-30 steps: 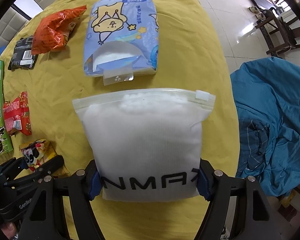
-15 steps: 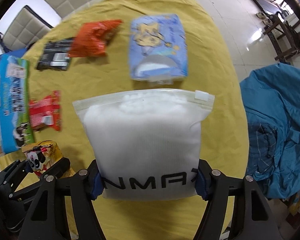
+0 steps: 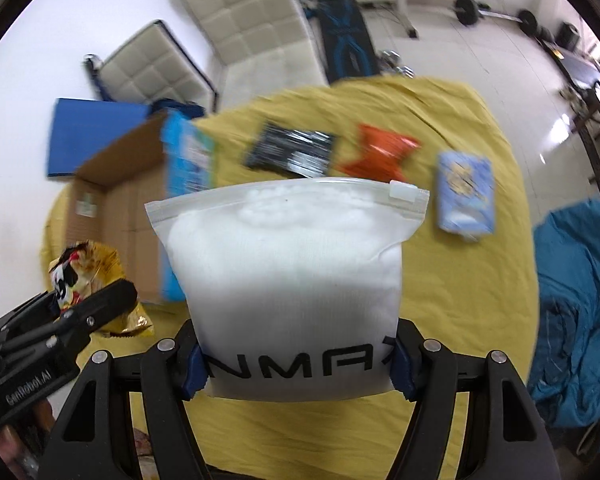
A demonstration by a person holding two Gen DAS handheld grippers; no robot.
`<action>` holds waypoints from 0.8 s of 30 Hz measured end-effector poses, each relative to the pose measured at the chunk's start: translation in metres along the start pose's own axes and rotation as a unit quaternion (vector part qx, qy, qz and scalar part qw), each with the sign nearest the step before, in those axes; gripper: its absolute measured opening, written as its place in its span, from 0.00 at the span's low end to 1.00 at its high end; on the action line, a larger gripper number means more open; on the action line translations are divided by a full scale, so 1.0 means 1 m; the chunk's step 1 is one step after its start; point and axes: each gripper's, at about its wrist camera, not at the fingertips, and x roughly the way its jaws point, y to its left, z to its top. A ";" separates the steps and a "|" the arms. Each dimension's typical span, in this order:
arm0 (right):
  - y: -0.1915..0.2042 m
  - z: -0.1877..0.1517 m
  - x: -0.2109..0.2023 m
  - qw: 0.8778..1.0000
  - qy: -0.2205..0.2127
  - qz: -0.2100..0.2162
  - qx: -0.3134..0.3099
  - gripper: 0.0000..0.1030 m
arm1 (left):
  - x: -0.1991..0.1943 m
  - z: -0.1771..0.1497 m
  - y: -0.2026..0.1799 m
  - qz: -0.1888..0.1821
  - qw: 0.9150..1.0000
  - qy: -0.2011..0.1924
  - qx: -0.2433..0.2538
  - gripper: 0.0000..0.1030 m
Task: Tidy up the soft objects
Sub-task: 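Carry the white pouch and panda bag over the cardboard box with both tools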
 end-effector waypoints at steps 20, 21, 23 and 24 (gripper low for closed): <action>0.213 0.077 0.098 0.998 0.015 0.001 -0.058 0.70 | 0.001 0.083 0.169 0.062 0.997 -0.023 -0.028 0.45; 0.215 0.080 0.109 0.998 0.021 0.000 -0.056 0.70 | 0.008 0.086 0.175 0.062 0.998 -0.018 -0.029 0.45; 0.218 0.086 0.127 0.998 0.029 -0.003 -0.055 0.70 | 0.022 0.092 0.186 0.062 0.998 -0.007 -0.032 0.45; 0.219 0.090 0.138 0.998 0.034 -0.006 -0.054 0.70 | 0.032 0.094 0.191 0.060 0.998 0.002 -0.034 0.45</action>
